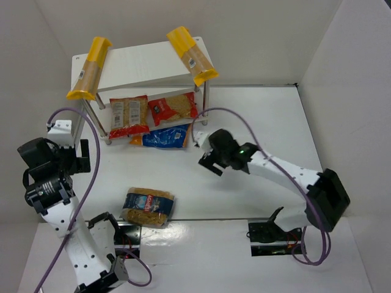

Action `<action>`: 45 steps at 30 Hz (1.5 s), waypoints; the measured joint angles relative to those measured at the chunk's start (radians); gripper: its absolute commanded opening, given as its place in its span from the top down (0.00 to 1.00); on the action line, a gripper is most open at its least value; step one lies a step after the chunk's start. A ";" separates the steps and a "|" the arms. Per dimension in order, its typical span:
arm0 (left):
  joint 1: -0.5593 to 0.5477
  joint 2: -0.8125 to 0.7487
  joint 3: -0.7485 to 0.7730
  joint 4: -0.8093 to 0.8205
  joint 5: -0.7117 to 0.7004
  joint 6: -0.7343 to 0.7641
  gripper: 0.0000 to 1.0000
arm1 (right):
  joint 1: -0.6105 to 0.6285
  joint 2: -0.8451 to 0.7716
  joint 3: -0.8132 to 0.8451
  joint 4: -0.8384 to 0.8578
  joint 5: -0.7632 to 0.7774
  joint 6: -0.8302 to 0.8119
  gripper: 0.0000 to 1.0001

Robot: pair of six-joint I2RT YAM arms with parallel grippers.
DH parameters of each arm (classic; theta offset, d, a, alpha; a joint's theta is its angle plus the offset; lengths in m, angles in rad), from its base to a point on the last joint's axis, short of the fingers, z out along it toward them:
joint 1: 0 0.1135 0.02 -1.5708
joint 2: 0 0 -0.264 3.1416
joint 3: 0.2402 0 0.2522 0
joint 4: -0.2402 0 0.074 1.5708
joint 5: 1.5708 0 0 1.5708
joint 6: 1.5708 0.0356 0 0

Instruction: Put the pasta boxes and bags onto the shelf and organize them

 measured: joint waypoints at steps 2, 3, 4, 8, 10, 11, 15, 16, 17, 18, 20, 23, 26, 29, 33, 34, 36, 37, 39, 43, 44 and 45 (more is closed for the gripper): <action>0.000 -0.024 0.000 0.006 -0.030 -0.005 0.00 | 0.112 0.074 0.001 0.044 0.085 -0.027 0.05; 0.000 -0.033 0.000 0.008 -0.043 -0.010 0.00 | 0.166 0.115 0.001 0.071 0.125 -0.044 0.05; 0.000 -0.039 0.000 0.008 -0.057 -0.017 0.00 | 0.198 0.141 0.001 0.090 0.147 -0.056 0.05; 0.000 -0.064 0.000 0.006 -0.113 -0.026 0.00 | 0.331 0.271 0.000 0.216 0.258 -0.130 0.05; 0.000 -0.075 0.000 0.005 -0.138 -0.026 0.00 | 0.357 0.331 0.000 0.297 0.301 -0.172 0.05; 0.000 -0.079 0.000 0.004 -0.148 -0.026 0.00 | 0.361 0.359 0.000 0.340 0.319 -0.194 0.05; 0.000 -0.082 0.000 0.004 -0.177 -0.026 0.00 | 0.362 0.467 0.003 0.518 0.399 -0.304 0.05; 0.000 -0.082 0.000 0.004 -0.182 -0.026 0.00 | 0.362 0.480 0.008 0.549 0.409 -0.320 0.05; 0.000 -0.082 0.000 0.004 -0.190 -0.026 0.00 | 0.361 0.502 0.017 0.587 0.418 -0.343 0.05; 0.000 -0.082 0.000 0.004 -0.193 -0.026 0.00 | 0.360 0.520 0.026 0.623 0.426 -0.360 0.05; 0.000 -0.082 0.000 0.004 -0.201 -0.026 0.00 | 0.354 0.549 0.039 0.679 0.432 -0.389 0.05; 0.000 -0.081 0.000 0.004 -0.215 -0.026 0.00 | 0.346 0.587 0.063 0.743 0.436 -0.427 0.05; 0.001 -0.076 0.003 0.005 -0.223 -0.026 0.00 | 0.333 0.619 0.089 0.784 0.433 -0.455 0.05; 0.002 -0.065 0.011 0.004 -0.225 -0.026 0.00 | 0.317 0.641 0.098 0.823 0.428 -0.481 0.05; 0.005 -0.057 0.024 0.004 -0.227 -0.026 0.00 | 0.284 0.656 0.117 0.845 0.402 -0.504 0.05; 0.007 -0.057 0.026 0.003 -0.227 -0.026 0.00 | 0.275 0.661 0.124 0.848 0.401 -0.510 0.05; 0.010 -0.057 0.029 0.003 -0.228 -0.026 0.00 | 0.256 0.677 0.141 0.857 0.393 -0.524 0.05; 0.011 -0.057 0.030 0.003 -0.228 -0.026 0.00 | 0.245 0.685 0.150 0.863 0.388 -0.532 0.05; 0.011 -0.057 0.030 -0.001 -0.230 -0.026 0.00 | 0.231 0.697 0.161 0.874 0.382 -0.544 0.05; 0.018 -0.057 0.030 -0.005 -0.231 -0.026 0.00 | 0.214 0.719 0.194 0.880 0.375 -0.555 0.08; 0.019 -0.057 0.030 -0.006 -0.232 -0.026 0.00 | 0.214 0.725 0.203 0.880 0.373 -0.556 0.10; 0.019 -0.057 0.030 -0.007 -0.232 -0.026 0.00 | 0.214 0.729 0.211 0.879 0.367 -0.558 0.12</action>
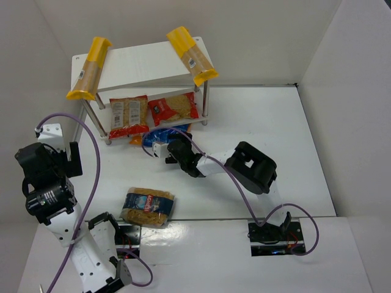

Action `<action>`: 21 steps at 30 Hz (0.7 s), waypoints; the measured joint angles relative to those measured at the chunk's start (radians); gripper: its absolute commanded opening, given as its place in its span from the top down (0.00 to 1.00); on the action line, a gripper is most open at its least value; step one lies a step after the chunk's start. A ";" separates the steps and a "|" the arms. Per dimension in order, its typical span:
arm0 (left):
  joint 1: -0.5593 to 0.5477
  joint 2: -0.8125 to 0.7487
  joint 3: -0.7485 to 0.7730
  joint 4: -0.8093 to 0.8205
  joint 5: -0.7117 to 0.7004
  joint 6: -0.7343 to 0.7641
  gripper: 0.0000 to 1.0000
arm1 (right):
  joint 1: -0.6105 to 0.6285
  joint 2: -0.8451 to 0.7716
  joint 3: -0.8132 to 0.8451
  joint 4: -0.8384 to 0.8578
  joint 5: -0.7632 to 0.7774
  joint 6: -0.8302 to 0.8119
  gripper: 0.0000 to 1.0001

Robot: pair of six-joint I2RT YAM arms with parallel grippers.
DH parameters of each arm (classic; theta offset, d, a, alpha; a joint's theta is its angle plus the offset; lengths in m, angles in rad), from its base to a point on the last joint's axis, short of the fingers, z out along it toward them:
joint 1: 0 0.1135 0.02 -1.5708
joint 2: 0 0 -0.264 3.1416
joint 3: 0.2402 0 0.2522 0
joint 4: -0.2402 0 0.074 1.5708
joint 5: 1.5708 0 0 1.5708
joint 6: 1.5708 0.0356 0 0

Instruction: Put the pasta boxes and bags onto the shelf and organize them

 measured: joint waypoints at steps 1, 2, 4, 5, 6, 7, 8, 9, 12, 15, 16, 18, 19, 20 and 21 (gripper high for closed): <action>0.000 0.000 0.000 0.000 -0.001 0.000 0.00 | 0.000 0.003 0.006 0.000 -0.005 -0.001 0.16; 0.000 -0.001 0.000 0.000 -0.003 0.000 0.00 | 0.000 0.005 0.012 -0.002 -0.008 -0.003 0.20; 0.000 -0.004 0.000 -0.003 -0.005 0.000 0.00 | 0.000 0.012 0.031 -0.010 -0.014 -0.003 0.26; 0.000 -0.007 0.000 -0.006 -0.006 0.000 0.00 | 0.000 0.017 0.042 -0.019 -0.015 0.000 0.28; 0.000 -0.011 0.000 -0.008 -0.007 0.000 0.00 | 0.000 0.019 0.048 -0.024 -0.016 0.001 0.29; 0.001 -0.014 0.000 -0.011 -0.008 0.000 0.00 | 0.000 0.022 0.055 -0.034 -0.019 0.005 0.30; 0.000 -0.018 0.000 -0.013 -0.009 0.000 0.00 | 0.000 0.024 0.060 -0.041 -0.022 0.008 0.35; 0.001 -0.020 0.000 -0.014 -0.010 0.000 0.00 | 0.000 0.026 0.066 -0.051 -0.027 0.010 0.39; 0.001 -0.021 0.000 -0.014 -0.010 0.000 0.00 | 0.000 0.032 0.082 -0.081 -0.045 0.021 0.67; 0.001 -0.021 0.000 -0.015 -0.010 0.001 0.00 | 0.000 0.033 0.098 -0.122 -0.063 0.050 1.00; 0.001 -0.021 0.000 -0.015 -0.010 0.001 0.00 | 0.000 0.033 0.104 -0.136 -0.070 0.057 1.00; 0.001 -0.022 0.000 -0.015 -0.009 0.001 0.00 | -0.001 0.033 0.125 -0.190 -0.090 0.082 1.00; 0.001 -0.023 0.000 -0.015 -0.009 0.002 0.00 | -0.002 0.030 0.137 -0.224 -0.105 0.095 1.00; 0.001 -0.024 0.000 -0.016 -0.009 0.003 0.00 | -0.005 0.027 0.151 -0.265 -0.126 0.109 1.00; 0.001 -0.026 0.000 -0.016 -0.009 0.003 0.00 | -0.009 0.020 0.169 -0.319 -0.157 0.122 1.00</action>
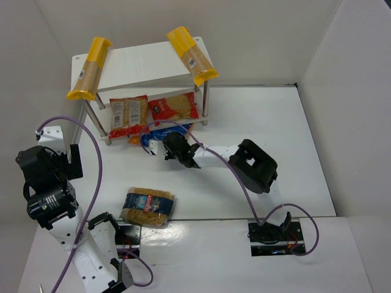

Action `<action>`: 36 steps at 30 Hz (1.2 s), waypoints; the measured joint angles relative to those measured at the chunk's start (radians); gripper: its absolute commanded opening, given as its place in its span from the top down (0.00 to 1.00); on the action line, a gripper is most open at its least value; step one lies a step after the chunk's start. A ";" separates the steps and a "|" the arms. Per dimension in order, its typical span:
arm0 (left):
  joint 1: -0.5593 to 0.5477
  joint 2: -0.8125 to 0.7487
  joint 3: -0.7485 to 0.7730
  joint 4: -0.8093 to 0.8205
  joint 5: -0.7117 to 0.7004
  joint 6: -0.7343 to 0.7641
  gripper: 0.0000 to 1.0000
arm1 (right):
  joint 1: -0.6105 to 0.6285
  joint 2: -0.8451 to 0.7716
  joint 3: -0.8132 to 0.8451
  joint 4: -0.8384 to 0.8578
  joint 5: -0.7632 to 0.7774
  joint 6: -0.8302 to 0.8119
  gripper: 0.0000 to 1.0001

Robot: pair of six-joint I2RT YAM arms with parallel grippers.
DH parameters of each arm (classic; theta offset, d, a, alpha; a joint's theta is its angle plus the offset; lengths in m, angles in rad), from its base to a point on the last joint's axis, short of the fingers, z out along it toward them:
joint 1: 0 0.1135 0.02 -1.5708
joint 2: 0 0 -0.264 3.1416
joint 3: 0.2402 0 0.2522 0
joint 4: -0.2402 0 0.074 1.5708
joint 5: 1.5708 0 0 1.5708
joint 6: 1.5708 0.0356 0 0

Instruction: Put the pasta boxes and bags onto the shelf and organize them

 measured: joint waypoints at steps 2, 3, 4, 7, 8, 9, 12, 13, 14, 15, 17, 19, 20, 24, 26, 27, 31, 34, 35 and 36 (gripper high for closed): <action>0.000 -0.001 0.000 -0.003 0.000 0.002 0.00 | -0.010 -0.030 0.015 -0.094 -0.069 0.024 1.00; 0.000 -0.001 0.000 -0.003 0.000 0.002 0.00 | -0.014 -0.056 0.015 -0.150 -0.103 0.035 1.00; 0.000 -0.003 0.000 -0.005 0.004 0.002 0.00 | -0.016 -0.089 0.014 -0.210 -0.138 0.047 1.00; 0.000 -0.010 0.000 -0.007 0.016 0.002 0.00 | -0.019 -0.183 0.009 -0.373 -0.218 0.067 1.00; 0.000 -0.011 0.000 -0.007 0.019 0.003 0.00 | -0.019 -0.216 -0.001 -0.413 -0.245 0.073 1.00; 0.000 -0.012 0.000 -0.008 0.024 0.004 0.00 | -0.019 -0.244 -0.008 -0.448 -0.264 0.078 1.00; 0.000 -0.011 0.001 -0.008 0.038 0.005 0.00 | -0.026 -0.327 -0.064 -0.535 -0.313 0.092 1.00; 0.000 -0.011 0.002 -0.008 0.045 0.005 0.00 | -0.027 -0.349 -0.095 -0.550 -0.322 0.095 1.00; 0.000 -0.011 0.005 -0.008 0.051 0.005 0.00 | -0.029 -0.363 -0.120 -0.561 -0.324 0.097 1.00; 0.000 -0.011 0.006 -0.007 0.058 0.005 0.00 | -0.032 -0.372 -0.153 -0.576 -0.324 0.098 1.00; 0.000 -0.010 0.009 -0.006 0.071 0.005 0.00 | -0.042 -0.376 -0.199 -0.587 -0.323 0.100 1.00; 0.000 -0.009 0.011 -0.006 0.080 0.005 0.00 | -0.066 -0.376 -0.244 -0.595 -0.319 0.104 0.85; 0.000 -0.009 0.011 -0.005 0.085 0.005 0.00 | -0.076 -0.377 -0.253 -0.603 -0.314 0.108 0.71; 0.000 -0.007 0.011 -0.005 0.098 0.005 0.00 | -0.102 -0.404 -0.265 -0.639 -0.297 0.155 0.09; 0.000 -0.008 0.011 -0.005 0.101 0.005 0.00 | -0.100 -0.441 -0.265 -0.653 -0.293 0.185 0.00; 0.000 -0.008 0.011 -0.005 0.101 0.005 0.00 | -0.093 -0.465 -0.264 -0.655 -0.294 0.194 0.00; 0.000 -0.014 0.011 -0.005 0.101 0.005 0.00 | -0.039 -0.568 -0.250 -0.651 -0.277 0.226 0.00; 0.000 -0.027 0.011 -0.008 0.100 0.005 0.00 | 0.001 -0.584 -0.240 -0.621 -0.266 0.235 0.00; 0.000 -0.032 0.011 -0.009 0.100 0.005 0.00 | 0.014 -0.581 -0.243 -0.612 -0.259 0.235 0.00; 0.000 -0.035 0.011 -0.010 0.100 0.005 0.00 | 0.024 -0.575 -0.247 -0.600 -0.249 0.235 0.00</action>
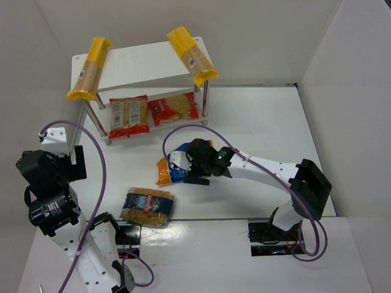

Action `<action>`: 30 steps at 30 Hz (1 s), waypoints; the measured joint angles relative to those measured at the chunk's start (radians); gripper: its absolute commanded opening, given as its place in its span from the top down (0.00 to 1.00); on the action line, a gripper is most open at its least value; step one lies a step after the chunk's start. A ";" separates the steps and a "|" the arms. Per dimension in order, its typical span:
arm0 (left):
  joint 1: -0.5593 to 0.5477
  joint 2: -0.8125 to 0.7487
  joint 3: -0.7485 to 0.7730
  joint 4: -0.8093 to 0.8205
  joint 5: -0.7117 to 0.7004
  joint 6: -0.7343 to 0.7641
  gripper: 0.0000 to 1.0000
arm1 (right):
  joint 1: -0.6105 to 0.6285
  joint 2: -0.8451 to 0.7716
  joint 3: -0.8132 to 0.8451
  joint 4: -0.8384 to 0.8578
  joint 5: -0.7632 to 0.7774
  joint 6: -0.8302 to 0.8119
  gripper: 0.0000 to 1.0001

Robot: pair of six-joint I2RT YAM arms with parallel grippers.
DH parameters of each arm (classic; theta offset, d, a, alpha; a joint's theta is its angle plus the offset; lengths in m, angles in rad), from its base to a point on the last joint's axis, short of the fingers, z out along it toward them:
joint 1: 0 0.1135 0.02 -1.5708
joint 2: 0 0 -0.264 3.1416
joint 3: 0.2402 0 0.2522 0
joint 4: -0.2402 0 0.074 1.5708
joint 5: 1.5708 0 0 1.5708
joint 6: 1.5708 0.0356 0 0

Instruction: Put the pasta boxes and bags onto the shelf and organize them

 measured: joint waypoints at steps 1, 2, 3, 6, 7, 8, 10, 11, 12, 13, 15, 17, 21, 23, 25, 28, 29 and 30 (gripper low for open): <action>0.000 -0.003 0.000 -0.001 0.000 0.000 0.00 | 0.008 0.006 -0.005 0.009 0.005 -0.001 0.00; 0.000 -0.006 0.000 -0.002 0.000 0.000 0.00 | 0.017 0.015 -0.011 0.020 0.013 -0.002 0.00; 0.000 -0.008 0.000 -0.001 -0.002 0.000 0.00 | 0.025 0.026 -0.017 0.033 0.024 -0.005 0.00; 0.000 -0.010 0.000 -0.003 -0.003 0.000 0.00 | 0.045 0.064 -0.032 0.074 0.054 -0.017 0.00; 0.000 -0.010 0.000 -0.006 -0.003 0.000 0.00 | 0.052 0.080 -0.035 0.087 0.064 -0.029 0.00; 0.000 -0.010 0.000 -0.008 -0.003 0.000 0.00 | 0.060 0.095 -0.036 0.097 0.076 -0.037 0.00; 0.000 -0.010 0.000 -0.011 -0.005 0.000 0.00 | 0.074 0.118 -0.036 0.124 0.095 -0.059 0.00; 0.000 -0.010 0.000 -0.012 -0.006 0.000 0.00 | 0.082 0.128 -0.036 0.135 0.106 -0.066 0.00; 0.000 -0.010 0.000 -0.013 -0.008 0.000 0.00 | 0.091 0.137 -0.036 0.147 0.115 -0.076 0.00; 0.000 -0.010 0.000 -0.014 -0.009 0.000 0.00 | 0.099 0.147 -0.036 0.158 0.123 -0.085 0.00; 0.000 -0.010 0.000 -0.017 -0.015 0.001 0.00 | 0.118 0.167 -0.036 0.172 0.137 -0.100 0.00; 0.000 -0.010 0.000 -0.017 -0.022 0.002 0.00 | 0.137 0.187 -0.036 0.178 0.143 -0.116 0.00; 0.000 -0.012 0.000 -0.017 -0.032 0.016 0.00 | 0.164 0.215 -0.036 0.188 0.153 -0.140 0.00; 0.000 -0.013 0.000 -0.017 -0.033 0.021 0.00 | 0.169 0.230 -0.038 0.207 0.162 -0.151 0.00; 0.000 -0.015 0.000 -0.017 -0.034 0.022 0.00 | 0.170 0.243 -0.050 0.237 0.181 -0.167 0.00; 0.000 -0.016 0.000 -0.017 -0.034 0.022 0.00 | 0.171 0.249 -0.064 0.291 0.227 -0.192 0.00; 0.000 -0.016 0.000 -0.018 -0.034 0.023 0.00 | 0.170 0.256 -0.065 0.310 0.245 -0.201 0.00; 0.000 -0.016 0.000 -0.017 -0.034 0.024 0.00 | 0.168 0.262 -0.066 0.329 0.262 -0.208 0.00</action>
